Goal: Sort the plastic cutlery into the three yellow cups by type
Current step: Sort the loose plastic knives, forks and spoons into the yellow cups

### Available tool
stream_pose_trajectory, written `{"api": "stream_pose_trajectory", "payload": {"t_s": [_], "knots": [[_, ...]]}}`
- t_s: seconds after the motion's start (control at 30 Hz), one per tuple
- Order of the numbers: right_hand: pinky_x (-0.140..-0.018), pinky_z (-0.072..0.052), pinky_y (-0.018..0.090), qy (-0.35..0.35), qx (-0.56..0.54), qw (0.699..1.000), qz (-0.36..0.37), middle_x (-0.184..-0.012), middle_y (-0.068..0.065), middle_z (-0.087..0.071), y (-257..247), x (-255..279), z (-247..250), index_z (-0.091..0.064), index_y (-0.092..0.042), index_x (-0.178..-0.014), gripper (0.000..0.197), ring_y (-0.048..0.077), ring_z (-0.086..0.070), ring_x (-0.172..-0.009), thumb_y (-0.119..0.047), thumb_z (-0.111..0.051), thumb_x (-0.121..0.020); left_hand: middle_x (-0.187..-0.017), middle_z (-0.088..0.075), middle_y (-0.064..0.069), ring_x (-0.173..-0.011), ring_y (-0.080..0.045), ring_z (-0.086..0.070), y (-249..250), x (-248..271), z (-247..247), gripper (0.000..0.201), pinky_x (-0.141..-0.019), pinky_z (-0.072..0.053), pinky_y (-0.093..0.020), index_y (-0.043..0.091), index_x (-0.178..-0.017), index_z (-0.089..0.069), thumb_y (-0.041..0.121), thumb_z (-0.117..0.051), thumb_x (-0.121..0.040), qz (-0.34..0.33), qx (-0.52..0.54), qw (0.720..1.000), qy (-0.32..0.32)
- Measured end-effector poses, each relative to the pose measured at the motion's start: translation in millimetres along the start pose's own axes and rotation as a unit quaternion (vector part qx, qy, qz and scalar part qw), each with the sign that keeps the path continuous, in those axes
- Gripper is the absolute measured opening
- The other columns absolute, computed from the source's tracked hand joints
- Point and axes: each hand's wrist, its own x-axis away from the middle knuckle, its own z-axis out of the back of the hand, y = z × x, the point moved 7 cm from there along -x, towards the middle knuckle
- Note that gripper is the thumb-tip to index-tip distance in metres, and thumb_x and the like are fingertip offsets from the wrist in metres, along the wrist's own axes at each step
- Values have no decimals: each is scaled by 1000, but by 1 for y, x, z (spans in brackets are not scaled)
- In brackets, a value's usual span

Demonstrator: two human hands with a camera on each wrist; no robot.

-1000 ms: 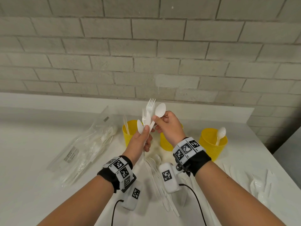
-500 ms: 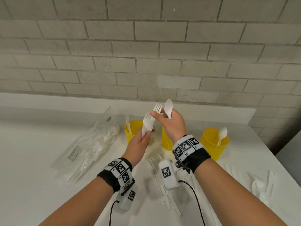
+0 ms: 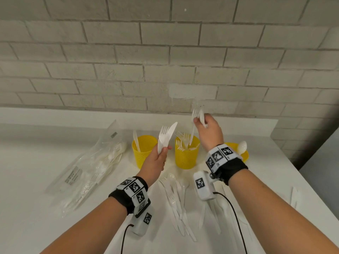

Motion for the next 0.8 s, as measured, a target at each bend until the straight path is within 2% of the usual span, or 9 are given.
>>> {"api": "stream_pose_trajectory", "payload": {"t_s": [0.07,0.17,0.3,0.43,0.5,0.6,0.73,0.77,0.8], "knots": [[-80,-40,28,-33,48,998,-23,-112,11,-61,13,6,-8,-62,-14,-109,29,29,-59,-101,-36,-54,-92,-69,-39,4,-61,-10,-38,2,0,-3,20,-59,-37,-25,26,-106,-55,26,-36,-102,-6,4,1000,-5],[-85,-40,26,-37,39,998,-46,-120,3,-52,9,18,-9,-60,-23,-119,40,23,-59,-102,-47,-56,-87,-67,-38,3,-59,-10,-38,0,0,-5,20,-60,-38,-25,29,-103,-57,27,-37,-101,-7,2,1000,-15],[-94,-44,30,-69,-42,996,24,-113,-1,-57,-24,28,-21,-69,-29,-104,28,11,-58,-99,-47,-61,-84,-66,-40,7,-60,-9,-38,-2,1,-7,20,-61,-36,-24,31,-102,-57,29,-37,-101,-14,-35,999,-33],[-87,-48,30,-129,56,988,64,-110,-7,-53,-30,31,-39,-70,-34,-90,12,11,-60,-94,-36,-67,-79,-66,-40,9,-61,-8,-39,-1,3,-3,20,-62,-36,-20,34,-101,-56,28,-36,-101,-28,-56,998,-32],[-85,-49,30,-120,58,989,69,-110,-7,-54,-29,31,-40,-70,-32,-86,7,13,-60,-94,-33,-65,-81,-67,-42,12,-61,-7,-39,0,6,-1,19,-60,-36,-19,32,-104,-55,28,-37,-101,-28,-57,997,-37],[-84,-47,33,-89,37,993,71,-110,-3,-56,-30,28,-37,-67,-23,-92,11,17,-59,-94,-31,-60,-88,-68,-44,12,-62,-7,-39,0,8,-1,21,-58,-36,-18,26,-111,-55,25,-37,-102,-14,-52,998,-43],[-75,-48,35,-42,-36,997,56,-95,-5,-61,-38,23,-22,-50,-23,-95,2,20,-60,-86,-22,-49,-96,-69,-40,1,-63,-5,-41,-7,9,0,21,-58,-36,-14,30,-112,-55,28,-37,-101,1,-74,996,-45],[-73,-47,35,-23,-49,997,61,-93,-5,-61,-42,22,-15,-50,-23,-96,4,20,-59,-85,-19,-48,-96,-72,-43,-7,-63,-3,-42,-8,9,1,23,-57,-36,-12,27,-117,-54,27,-38,-101,6,-78,996,-38],[-72,-46,33,3,-62,996,67,-92,-5,-60,-46,21,-6,-50,-21,-98,6,19,-59,-84,-16,-48,-96,-85,-50,-14,-64,-2,-45,-10,9,3,27,-58,-37,-12,22,-122,-53,26,-38,-101,14,-77,996,-29]]}}
